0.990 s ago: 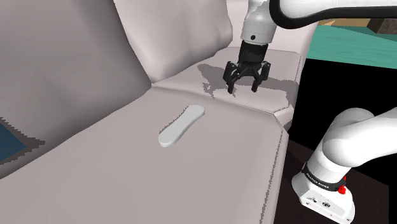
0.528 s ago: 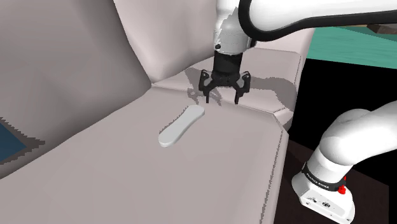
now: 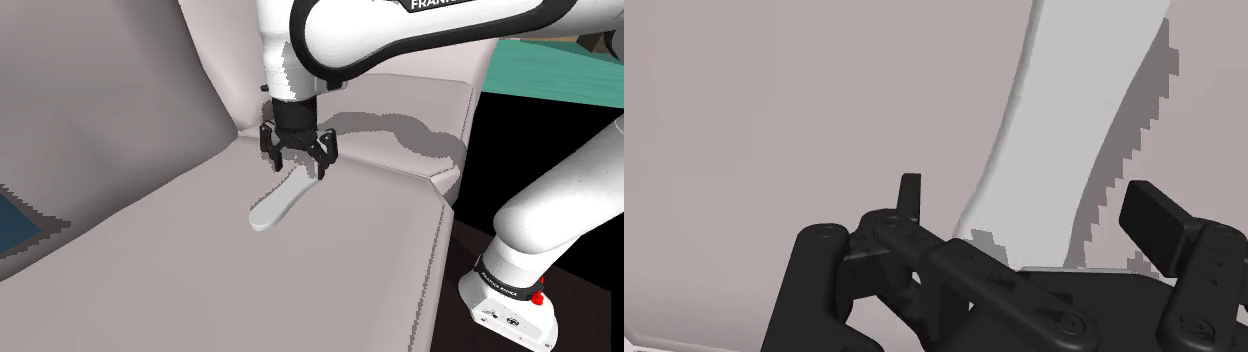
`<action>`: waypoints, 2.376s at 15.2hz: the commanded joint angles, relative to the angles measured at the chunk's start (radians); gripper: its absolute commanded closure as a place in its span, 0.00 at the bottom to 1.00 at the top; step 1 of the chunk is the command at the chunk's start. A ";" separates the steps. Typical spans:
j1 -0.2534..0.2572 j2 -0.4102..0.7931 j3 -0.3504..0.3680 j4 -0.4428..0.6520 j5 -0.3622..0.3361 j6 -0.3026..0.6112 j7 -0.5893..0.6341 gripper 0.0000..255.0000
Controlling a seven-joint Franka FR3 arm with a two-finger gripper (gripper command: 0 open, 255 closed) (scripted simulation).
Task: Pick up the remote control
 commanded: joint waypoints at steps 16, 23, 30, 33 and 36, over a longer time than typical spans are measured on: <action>-0.032 0.155 0.115 -0.002 -0.107 0.103 0.209 1.00; -0.032 0.151 0.112 0.022 -0.104 0.077 0.207 1.00; -0.035 0.153 0.108 0.117 -0.108 -0.018 0.210 1.00; -0.036 0.160 0.110 0.162 -0.114 -0.058 0.214 1.00; -0.037 0.172 0.113 0.209 -0.124 -0.099 0.222 1.00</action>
